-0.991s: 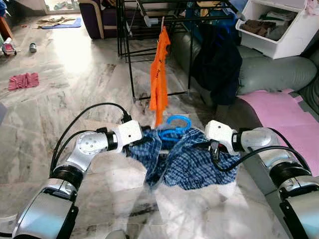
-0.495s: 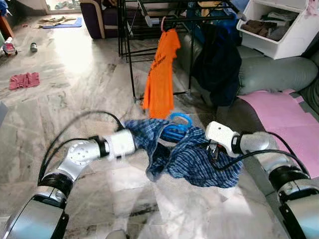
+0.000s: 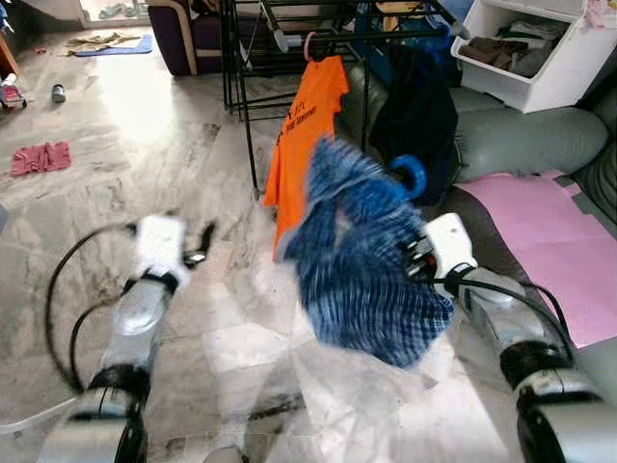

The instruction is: Hang hanger

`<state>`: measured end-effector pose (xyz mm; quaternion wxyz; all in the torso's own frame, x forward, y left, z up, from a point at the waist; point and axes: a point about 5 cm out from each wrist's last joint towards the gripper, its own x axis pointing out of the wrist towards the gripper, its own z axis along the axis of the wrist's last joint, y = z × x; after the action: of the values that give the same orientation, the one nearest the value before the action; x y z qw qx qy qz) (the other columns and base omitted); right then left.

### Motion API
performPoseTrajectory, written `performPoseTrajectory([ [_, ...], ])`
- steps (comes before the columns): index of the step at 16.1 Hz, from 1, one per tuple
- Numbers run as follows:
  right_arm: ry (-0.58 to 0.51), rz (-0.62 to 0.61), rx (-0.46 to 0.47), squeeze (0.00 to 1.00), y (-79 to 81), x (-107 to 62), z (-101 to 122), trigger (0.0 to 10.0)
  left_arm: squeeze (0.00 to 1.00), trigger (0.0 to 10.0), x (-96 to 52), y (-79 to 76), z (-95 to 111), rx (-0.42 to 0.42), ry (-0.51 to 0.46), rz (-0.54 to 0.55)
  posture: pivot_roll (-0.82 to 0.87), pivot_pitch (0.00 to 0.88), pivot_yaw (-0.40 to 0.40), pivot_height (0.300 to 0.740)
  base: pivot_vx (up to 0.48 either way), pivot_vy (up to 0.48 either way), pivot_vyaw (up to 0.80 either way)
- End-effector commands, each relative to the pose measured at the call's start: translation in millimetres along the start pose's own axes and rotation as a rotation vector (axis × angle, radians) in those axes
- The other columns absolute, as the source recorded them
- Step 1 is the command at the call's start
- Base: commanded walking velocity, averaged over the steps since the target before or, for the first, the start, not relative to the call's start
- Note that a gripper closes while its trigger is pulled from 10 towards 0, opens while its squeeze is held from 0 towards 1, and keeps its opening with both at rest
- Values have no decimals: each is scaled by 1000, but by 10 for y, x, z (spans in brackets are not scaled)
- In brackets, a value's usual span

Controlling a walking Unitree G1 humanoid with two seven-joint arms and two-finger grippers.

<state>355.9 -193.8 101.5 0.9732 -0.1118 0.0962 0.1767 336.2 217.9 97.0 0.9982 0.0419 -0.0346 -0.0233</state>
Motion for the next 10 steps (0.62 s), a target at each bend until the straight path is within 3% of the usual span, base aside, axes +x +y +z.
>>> performPoseTrajectory([
  [1,-84,-105,86,0,-15,-29,83,0,1000,10000,-39,7,-51,-133,51,73,38,40,-84,740,0,0,0],
  [5,-205,-236,278,0,193,-208,16,0,1000,10000,-355,-50,-126,-208,32,205,50,16,-74,740,0,0,0],
  [8,-176,-269,303,0,299,-480,-169,0,1000,10000,-685,18,-307,-156,119,263,67,0,-70,740,0,0,0],
  [10,-141,-294,317,0,251,-637,-286,0,1000,10000,-760,120,-303,-112,131,260,72,0,-63,740,0,0,0],
])
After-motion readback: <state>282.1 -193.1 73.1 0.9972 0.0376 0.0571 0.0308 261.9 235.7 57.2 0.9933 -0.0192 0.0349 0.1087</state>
